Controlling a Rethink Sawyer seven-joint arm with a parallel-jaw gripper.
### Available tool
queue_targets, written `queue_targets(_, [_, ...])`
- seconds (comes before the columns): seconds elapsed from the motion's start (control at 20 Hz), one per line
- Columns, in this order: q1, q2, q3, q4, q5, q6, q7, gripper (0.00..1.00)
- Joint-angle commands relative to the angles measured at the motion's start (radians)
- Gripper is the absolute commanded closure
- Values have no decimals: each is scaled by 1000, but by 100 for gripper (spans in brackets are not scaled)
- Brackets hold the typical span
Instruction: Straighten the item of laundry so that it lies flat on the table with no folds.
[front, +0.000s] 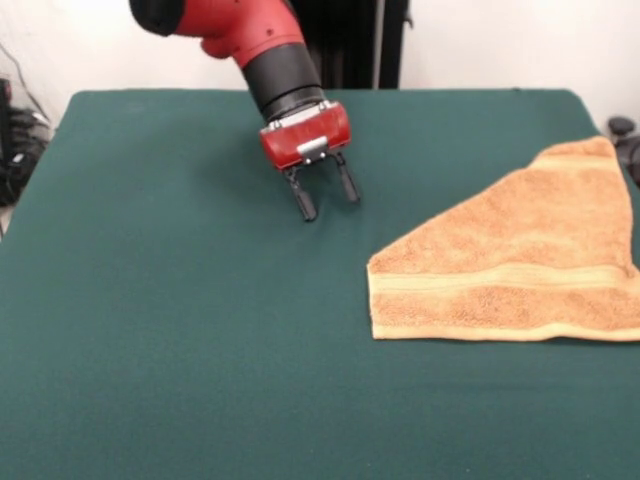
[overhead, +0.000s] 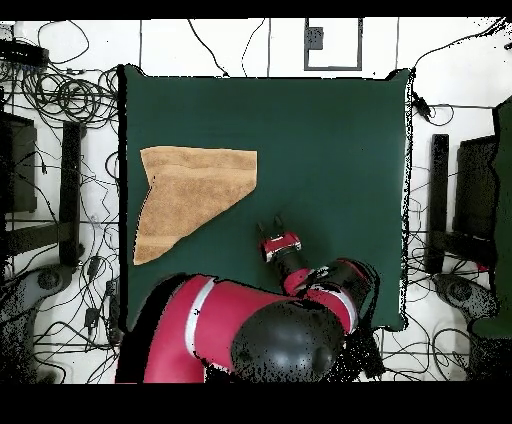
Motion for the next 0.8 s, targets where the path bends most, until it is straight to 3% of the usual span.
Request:
queue_targets(0.05, [28, 60, 466, 41, 98, -198, 237, 0])
queue_targets(0.4, [-63, 84, 567, 108, 204, -219, 314, 0])
queue_targets(0.8, [-89, 119, 630, 107, 239, -226, 274, 0])
